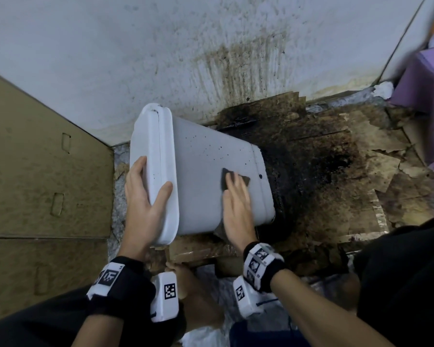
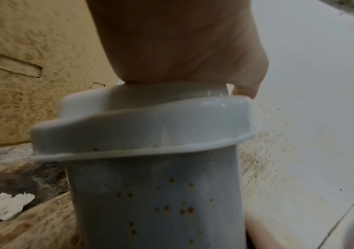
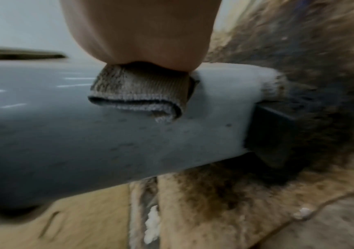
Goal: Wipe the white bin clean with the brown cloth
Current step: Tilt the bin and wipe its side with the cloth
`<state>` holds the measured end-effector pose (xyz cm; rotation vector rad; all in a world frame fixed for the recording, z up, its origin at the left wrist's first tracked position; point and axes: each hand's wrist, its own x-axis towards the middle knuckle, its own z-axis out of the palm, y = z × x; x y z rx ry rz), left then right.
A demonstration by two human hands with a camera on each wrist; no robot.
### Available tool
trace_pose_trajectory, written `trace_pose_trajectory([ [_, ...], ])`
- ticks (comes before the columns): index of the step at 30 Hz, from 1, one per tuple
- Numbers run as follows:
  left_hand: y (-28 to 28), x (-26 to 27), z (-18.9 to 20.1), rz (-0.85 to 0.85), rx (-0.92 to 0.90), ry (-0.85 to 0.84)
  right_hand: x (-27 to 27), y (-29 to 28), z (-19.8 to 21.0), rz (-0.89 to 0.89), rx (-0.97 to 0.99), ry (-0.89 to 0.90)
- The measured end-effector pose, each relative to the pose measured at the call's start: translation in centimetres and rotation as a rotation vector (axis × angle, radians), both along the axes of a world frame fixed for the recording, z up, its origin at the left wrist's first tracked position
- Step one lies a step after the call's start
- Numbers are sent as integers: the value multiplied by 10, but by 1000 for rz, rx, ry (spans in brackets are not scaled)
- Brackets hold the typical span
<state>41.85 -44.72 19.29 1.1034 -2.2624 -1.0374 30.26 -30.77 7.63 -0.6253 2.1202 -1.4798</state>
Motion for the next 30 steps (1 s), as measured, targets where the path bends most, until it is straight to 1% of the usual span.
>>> trace_pose_trajectory([
  [3, 2, -2, 1, -17, -20, -23, 27, -16, 45, 131, -99, 113],
  [4, 3, -3, 2, -21, -27, -28, 33, -19, 53, 161, -117, 149],
  [6, 5, -4, 3, -24, -36, -35, 35, -18, 57, 193, -126, 220],
  [8, 7, -4, 3, -28, -36, -31, 28, -12, 48, 228, -135, 283],
  [10, 6, -2, 2, -21, -26, -35, 19, -4, 31, 266, -131, 290],
  [12, 3, 2, 2, -4, -5, -38, 8, 7, 8, 227, -104, 242],
  [16, 3, 1, 3, 3, 17, -17, -23, 33, -48, 56, 18, 86],
  [18, 5, -1, 3, -14, 12, -11, -33, 38, -61, -4, 53, 0],
  [20, 6, -2, 2, -21, -9, -17, -34, 34, -62, -31, 79, -43],
  [23, 6, -2, 3, -18, -21, -36, -27, 23, -49, -69, 99, -103],
  [25, 6, -3, 5, -27, -33, -37, -16, 14, -29, -72, 90, -96],
  [27, 9, -6, 6, -39, -53, -38, 0, 3, 3, -14, 32, -39],
  [30, 12, -9, 7, -44, -61, -52, 27, -14, 55, 131, -99, 68],
])
